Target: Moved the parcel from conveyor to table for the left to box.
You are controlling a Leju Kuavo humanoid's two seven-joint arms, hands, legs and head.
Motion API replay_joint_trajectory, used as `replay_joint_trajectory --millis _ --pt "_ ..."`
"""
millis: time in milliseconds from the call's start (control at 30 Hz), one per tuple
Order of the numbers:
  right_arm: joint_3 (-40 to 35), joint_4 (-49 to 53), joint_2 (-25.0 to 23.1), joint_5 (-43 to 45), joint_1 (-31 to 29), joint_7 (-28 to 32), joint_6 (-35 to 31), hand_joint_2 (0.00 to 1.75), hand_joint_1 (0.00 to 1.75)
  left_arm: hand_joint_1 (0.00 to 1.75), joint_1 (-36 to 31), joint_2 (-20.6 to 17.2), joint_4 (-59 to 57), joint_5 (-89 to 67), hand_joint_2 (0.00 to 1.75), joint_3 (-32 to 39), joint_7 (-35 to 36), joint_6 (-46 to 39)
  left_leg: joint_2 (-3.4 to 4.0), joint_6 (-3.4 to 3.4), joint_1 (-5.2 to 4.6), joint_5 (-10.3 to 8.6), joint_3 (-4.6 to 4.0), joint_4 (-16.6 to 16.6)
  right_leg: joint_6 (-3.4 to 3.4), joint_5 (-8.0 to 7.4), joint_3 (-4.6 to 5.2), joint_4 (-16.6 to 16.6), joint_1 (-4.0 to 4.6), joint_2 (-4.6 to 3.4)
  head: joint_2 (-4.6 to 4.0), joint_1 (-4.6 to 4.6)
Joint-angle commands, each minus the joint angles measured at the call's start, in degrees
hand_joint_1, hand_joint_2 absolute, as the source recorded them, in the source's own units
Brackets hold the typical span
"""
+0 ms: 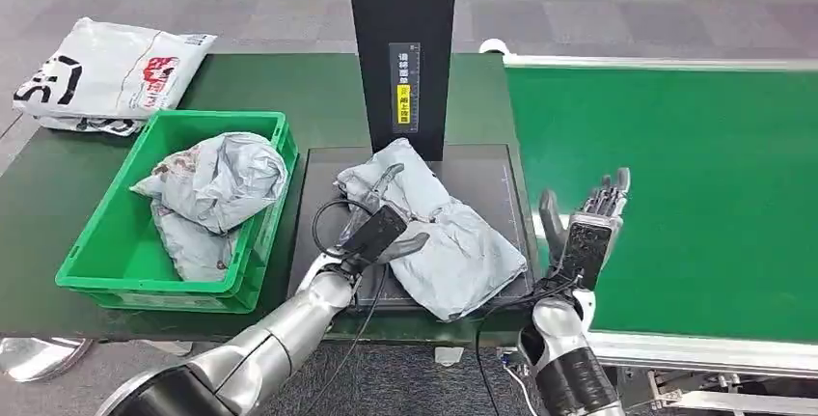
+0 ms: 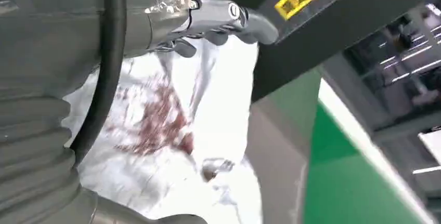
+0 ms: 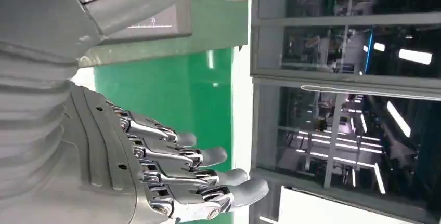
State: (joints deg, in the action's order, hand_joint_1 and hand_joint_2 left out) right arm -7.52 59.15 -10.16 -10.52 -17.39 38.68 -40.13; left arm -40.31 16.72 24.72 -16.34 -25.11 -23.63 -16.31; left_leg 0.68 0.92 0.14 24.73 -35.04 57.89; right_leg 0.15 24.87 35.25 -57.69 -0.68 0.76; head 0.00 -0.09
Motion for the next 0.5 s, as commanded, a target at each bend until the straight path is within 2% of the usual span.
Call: replay_joint_trajectory --millis 33,100,133,167,500 --pt "-3.17 -4.34 2.9 1.07 -4.66 -3.5 0.13 1.75 0.0 0.0 -0.36 -1.54 -8.0 -15.32 1.75 -20.09 10.57 8.59 -0.01 -0.02 -0.02 0.01 0.2 -0.12 0.0 0.0 -0.19 0.12 -0.02 -0.07 0.0 0.0" --pt "-3.63 -4.15 2.89 0.48 -5.09 -4.9 0.16 1.75 0.0 0.0 -0.47 -1.29 -8.67 -19.1 1.75 -23.36 11.95 10.84 0.02 -0.02 0.0 0.02 0.2 -0.11 0.0 -0.01 -0.2 0.14 -0.01 -0.13 0.0 0.0" --pt "-3.76 -3.85 2.88 0.15 -4.96 -5.42 0.13 1.75 0.0 0.54 -0.5 -1.21 -8.81 -20.32 1.75 -24.25 12.53 11.39 0.04 -0.02 0.02 0.04 0.24 -0.13 0.0 -0.02 -0.26 0.18 0.01 -0.17 0.0 0.0" --pt "-4.33 -3.07 2.78 -1.3 -4.38 -6.99 0.7 1.75 0.0 1.75 -0.55 -1.01 -9.01 -22.19 1.75 -25.29 13.43 13.94 0.02 -0.02 0.0 0.03 0.18 -0.1 0.0 0.0 -0.19 0.13 -0.01 -0.13 0.0 0.0" --pt "-4.97 -1.79 2.41 -3.91 -3.3 -8.99 1.79 1.75 0.0 1.75 -0.24 -1.17 -8.48 -23.34 1.75 -23.3 14.3 13.96 -0.16 -0.12 0.0 0.07 0.4 -0.11 0.11 0.11 -0.55 0.13 -0.02 0.11 0.0 0.0"
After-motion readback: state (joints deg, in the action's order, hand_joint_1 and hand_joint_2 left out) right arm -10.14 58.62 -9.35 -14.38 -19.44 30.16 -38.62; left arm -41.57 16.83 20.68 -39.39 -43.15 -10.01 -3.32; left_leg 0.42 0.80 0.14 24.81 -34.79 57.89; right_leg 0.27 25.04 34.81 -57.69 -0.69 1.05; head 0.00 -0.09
